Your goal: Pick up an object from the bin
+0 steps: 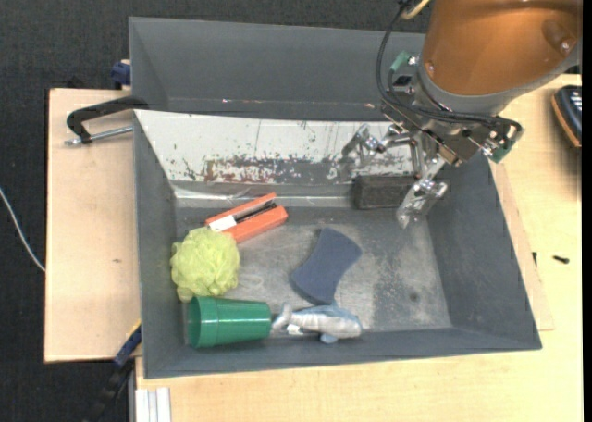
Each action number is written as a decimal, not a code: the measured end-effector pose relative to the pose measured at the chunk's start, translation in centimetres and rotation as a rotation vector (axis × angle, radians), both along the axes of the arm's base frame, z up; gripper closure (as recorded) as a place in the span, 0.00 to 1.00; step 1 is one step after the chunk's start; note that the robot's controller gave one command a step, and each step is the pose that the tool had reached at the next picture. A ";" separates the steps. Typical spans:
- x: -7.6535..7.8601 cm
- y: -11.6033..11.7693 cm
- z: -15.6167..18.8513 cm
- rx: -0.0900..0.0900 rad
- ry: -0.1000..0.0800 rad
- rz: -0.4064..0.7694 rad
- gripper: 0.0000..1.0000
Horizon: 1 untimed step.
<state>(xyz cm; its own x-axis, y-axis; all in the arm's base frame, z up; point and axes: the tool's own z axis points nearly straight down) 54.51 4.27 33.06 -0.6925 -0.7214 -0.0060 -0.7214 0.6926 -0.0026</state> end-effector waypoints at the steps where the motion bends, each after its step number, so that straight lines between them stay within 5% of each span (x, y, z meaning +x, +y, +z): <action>1: -0.3 -0.6 -4.0 0.000 -0.005 -0.028 0.00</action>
Offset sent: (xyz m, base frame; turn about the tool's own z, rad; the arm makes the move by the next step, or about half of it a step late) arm 0.0090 -0.0107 -0.2399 0.0023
